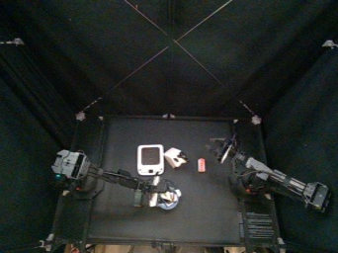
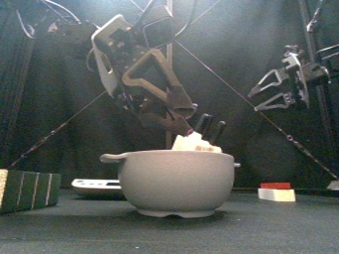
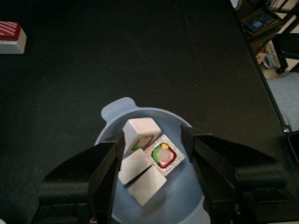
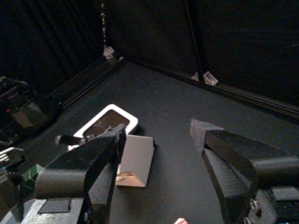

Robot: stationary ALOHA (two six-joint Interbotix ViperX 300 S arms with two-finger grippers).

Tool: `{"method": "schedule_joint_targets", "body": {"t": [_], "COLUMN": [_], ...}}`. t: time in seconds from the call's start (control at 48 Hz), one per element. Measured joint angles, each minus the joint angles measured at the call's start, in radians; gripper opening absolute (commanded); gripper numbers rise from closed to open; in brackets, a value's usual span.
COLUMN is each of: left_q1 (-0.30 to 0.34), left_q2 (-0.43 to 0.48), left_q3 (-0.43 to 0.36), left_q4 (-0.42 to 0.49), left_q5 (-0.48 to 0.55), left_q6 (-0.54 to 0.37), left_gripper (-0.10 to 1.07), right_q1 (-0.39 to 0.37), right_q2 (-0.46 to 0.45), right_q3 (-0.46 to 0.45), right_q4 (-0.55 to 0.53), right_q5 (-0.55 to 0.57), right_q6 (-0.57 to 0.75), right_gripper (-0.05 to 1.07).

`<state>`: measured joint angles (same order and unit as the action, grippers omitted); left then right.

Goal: Put white sushi piece in bowl

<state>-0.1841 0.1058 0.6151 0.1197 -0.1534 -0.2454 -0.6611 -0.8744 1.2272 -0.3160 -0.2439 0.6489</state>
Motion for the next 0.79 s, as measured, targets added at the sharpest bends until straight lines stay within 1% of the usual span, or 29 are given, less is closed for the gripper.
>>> {"method": "schedule_joint_targets", "body": {"t": [0.229,0.792], "left_q1": [-0.002,-0.002], "left_q2": [-0.002,-0.002], "left_q3": [0.003,0.005], "left_q4": [-0.018,-0.018], "left_q5": [0.0,0.0], "left_q6": [0.002,0.002], "left_gripper": [0.89,0.89], "right_q1": [0.0,0.0], "right_q2": [-0.002,0.0], "right_q3": [-0.002,0.0], "right_q4": [0.0,0.0], "right_q5": [0.002,0.002], "right_q6": [0.0,0.0], "right_gripper": [0.93,0.93]}}
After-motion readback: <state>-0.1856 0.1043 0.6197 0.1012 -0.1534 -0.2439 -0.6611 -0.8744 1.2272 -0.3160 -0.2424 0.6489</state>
